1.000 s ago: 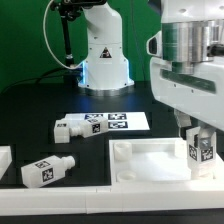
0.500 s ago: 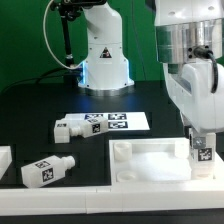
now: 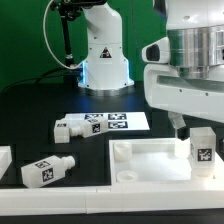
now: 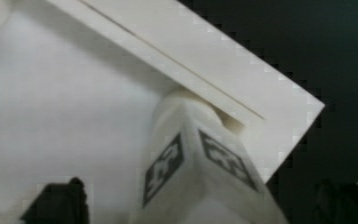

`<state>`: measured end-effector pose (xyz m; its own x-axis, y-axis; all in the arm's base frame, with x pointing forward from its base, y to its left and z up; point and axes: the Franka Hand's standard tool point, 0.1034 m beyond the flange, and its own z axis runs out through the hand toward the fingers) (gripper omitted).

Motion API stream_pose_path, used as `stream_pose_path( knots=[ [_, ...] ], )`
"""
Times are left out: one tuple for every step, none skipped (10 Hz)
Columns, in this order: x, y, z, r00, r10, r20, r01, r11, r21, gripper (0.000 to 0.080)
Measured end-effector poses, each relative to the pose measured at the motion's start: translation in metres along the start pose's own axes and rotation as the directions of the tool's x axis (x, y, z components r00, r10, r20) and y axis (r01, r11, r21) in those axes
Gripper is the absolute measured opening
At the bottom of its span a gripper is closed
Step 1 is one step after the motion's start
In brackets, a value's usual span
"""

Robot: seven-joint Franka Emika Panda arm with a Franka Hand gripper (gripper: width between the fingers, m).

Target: Assemble one leg

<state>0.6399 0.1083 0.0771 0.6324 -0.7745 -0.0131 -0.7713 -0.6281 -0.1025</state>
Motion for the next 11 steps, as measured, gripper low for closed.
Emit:
stream_pose_path(
  knots=[
    [-0.0003,-0.0005,-0.0001,0.993,-0.116,-0.005,0.116,0.993,-0.004,0.0648],
    [-0.0013,-0.0024,0.0003,0.939,-0.344,-0.015,0.343,0.939,-0.015,0.0648],
    [-0.0007,-0.0029,0.0019,0.86,-0.51,-0.017,0.509,0.86,-0.015,0.0649],
    [0.0006,-0.0021,0.0018,0.868,-0.497,-0.018,0.496,0.868,-0.016,0.0649],
    [0.0006,-0.0021,0.0018,0.88,-0.474,-0.019,0.474,0.88,-0.016,0.0623],
    [0.0008,-0.002,0.0018,0.88,-0.474,-0.019,0.473,0.881,-0.016,0.0488],
    [0.0007,-0.002,0.0018,0.899,-0.438,-0.019,0.438,0.899,-0.016,0.0354],
    [0.0007,-0.002,0.0019,0.937,-0.35,-0.02,0.349,0.937,-0.013,0.0354],
    [0.0009,-0.0017,0.002,0.962,-0.272,-0.021,0.272,0.962,-0.012,0.0284],
    [0.0005,-0.0015,0.0024,0.985,-0.17,-0.024,0.169,0.985,-0.012,0.0284],
    [-0.0002,-0.001,0.0026,0.999,-0.017,-0.03,0.016,1.0,-0.019,0.0284]
  ],
)
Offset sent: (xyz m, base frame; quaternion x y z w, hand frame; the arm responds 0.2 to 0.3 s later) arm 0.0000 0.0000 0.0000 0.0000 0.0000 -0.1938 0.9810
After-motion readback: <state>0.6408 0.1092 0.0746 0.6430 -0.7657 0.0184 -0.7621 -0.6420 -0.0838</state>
